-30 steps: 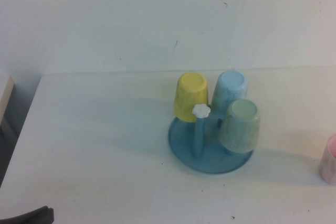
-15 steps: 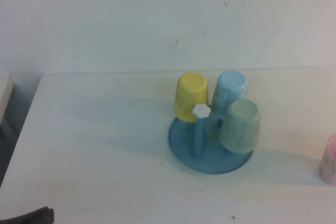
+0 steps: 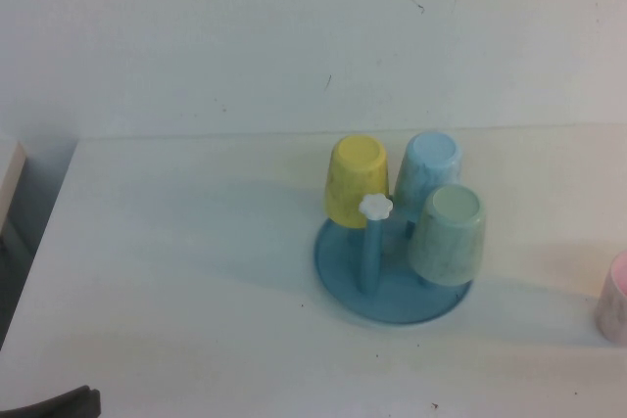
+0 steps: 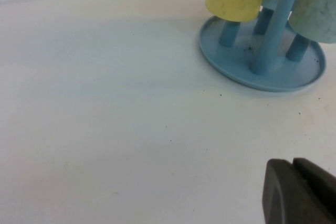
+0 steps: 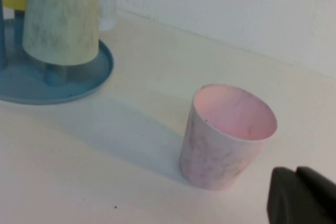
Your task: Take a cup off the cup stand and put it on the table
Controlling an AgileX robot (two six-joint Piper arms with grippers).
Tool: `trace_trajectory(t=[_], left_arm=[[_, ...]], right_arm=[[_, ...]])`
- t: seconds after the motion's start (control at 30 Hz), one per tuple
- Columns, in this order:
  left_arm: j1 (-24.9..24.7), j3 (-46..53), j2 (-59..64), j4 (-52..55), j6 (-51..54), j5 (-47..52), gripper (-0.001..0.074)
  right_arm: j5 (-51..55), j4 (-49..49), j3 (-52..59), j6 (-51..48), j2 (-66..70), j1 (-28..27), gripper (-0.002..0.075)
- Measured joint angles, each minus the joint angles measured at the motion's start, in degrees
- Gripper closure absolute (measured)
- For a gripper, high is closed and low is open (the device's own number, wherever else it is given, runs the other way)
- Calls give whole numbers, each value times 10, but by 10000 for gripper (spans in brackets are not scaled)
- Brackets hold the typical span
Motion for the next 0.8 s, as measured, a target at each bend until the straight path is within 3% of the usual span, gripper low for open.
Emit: trace_trajectory(t=[0.23,0.43,0.63,0.8], left_arm=[[0,0,0,0,0,0,737],[0,0,0,0,1,0,737],[0,0,0,0,1,0,737],[0,0,0,0,2,0,737]], right_arm=[[8,18,19,-14,-31,-60,727],[13,80,19,-109,-31,-141,727],[44,120,19,-163,-31,-155,727],[45,124,19,-134,-31,-155,727]])
